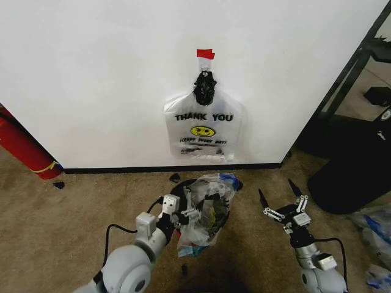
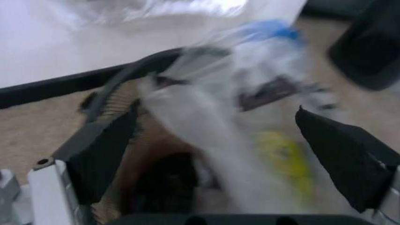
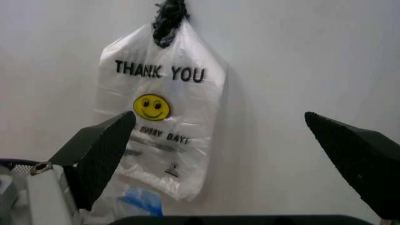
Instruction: Pick up the garbage bag from the wall and place it over the trash bin.
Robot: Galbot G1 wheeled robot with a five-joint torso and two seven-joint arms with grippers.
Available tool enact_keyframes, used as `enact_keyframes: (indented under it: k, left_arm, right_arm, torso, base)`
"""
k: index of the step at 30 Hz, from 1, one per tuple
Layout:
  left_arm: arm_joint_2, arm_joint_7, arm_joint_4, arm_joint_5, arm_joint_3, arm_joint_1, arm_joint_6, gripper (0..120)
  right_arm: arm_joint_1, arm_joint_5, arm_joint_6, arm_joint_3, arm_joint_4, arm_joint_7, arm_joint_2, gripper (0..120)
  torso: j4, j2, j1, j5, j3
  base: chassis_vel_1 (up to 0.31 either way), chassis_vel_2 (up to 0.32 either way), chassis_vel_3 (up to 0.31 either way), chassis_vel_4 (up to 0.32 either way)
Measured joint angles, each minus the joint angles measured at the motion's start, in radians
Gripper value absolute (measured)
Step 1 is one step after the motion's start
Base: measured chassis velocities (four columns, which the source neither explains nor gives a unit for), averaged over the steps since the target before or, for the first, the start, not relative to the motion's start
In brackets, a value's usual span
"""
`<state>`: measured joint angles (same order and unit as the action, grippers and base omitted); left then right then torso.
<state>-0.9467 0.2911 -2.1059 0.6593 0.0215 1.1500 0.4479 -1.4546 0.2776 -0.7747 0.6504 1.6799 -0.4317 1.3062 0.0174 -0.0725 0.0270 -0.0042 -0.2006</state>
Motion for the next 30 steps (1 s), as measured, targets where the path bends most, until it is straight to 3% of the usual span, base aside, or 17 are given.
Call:
enact_keyframes:
  k: [4,16,25,30]
  left_arm:
    - [0.012,0.031,0.039,0.035,0.027,-0.063,0.036,92]
    - [0.023,0.078,0.040,0.181,0.091,-0.176,0.152,48]
    - [0.024,0.093,0.032,0.183,0.062,-0.153,0.122,18]
    - [0.032,0.093,-0.015,0.179,0.000,-0.094,0.095,0]
  right_arm:
    - [0.000,-0.010,0.001,0.000,0.001,0.002,0.004,100]
    - [0.010,-0.061,0.003,-0.012,-0.002,0.022,0.033,100]
    - [0.014,-0.069,0.024,-0.036,-0.018,0.031,0.036,100]
    - [0.012,0.045,0.132,-0.116,-0.034,0.036,0.009,100]
  torso:
    - [0.0001,0.000,0.000,0.0001,0.000]
    - [-0.0002,0.000,0.000,0.0002,0.000]
    - [-0.0002,0.000,0.000,0.0001,0.000]
    - [-0.0003,0.000,0.000,0.0001,0.000]
  base:
    - [0.000,0.000,0.000,0.000]
    - [0.000,0.000,0.000,0.000]
    - [0.000,0.000,0.000,0.000]
    - [0.000,0.000,0.000,0.000]
